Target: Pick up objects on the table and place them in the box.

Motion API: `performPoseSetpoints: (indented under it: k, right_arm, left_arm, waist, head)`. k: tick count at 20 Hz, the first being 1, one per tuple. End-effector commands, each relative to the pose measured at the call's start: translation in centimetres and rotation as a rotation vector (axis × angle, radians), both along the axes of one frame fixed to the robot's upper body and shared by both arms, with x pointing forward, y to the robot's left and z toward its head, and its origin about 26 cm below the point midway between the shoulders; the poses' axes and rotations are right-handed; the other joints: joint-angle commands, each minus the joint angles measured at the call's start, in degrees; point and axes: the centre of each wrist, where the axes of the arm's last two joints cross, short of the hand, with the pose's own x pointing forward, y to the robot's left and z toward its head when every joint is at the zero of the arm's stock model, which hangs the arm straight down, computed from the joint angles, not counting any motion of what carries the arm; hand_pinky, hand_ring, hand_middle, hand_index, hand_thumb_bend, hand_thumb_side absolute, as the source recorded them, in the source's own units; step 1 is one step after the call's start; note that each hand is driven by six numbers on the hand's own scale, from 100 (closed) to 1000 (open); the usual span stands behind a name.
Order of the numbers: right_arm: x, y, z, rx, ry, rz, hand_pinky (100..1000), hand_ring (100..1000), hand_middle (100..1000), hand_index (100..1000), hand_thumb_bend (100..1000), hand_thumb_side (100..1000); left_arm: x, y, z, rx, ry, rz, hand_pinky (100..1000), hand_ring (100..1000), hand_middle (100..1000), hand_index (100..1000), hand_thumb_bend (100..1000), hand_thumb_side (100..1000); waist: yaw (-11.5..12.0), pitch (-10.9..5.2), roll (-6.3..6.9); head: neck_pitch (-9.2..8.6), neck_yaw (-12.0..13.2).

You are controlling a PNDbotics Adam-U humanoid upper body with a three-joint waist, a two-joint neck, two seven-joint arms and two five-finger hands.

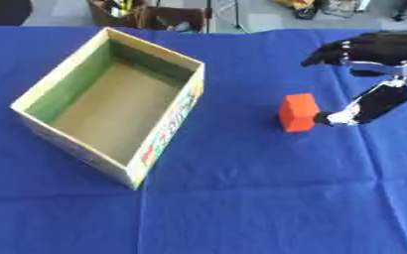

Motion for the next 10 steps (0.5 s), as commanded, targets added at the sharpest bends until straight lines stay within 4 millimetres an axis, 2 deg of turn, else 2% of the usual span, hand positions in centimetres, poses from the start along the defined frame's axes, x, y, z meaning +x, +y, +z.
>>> performPoseSetpoints:
  k: [1, 10]
  right_arm:
    - [0.2, -0.2, 0.6, -0.028, 0.003, -0.013, 873, 903, 902, 1000, 412, 695]
    - [2.1, -0.6, -1.0, -0.058, 0.062, -0.051, 864, 898, 898, 1000, 405, 692]
  left_arm:
    - [-0.2, 0.0, 0.7, 0.014, -0.025, -0.011, 311, 584, 621, 780, 100, 872]
    - [-0.1, -0.1, 0.8, 0.015, -0.025, -0.017, 311, 584, 621, 780, 100, 873]
  waist:
    - [0.09, -0.97, -0.13]
    - [0.6, -0.67, -0.31]
  head:
    - [-0.59, -0.23]
    - [-0.86, -0.58]
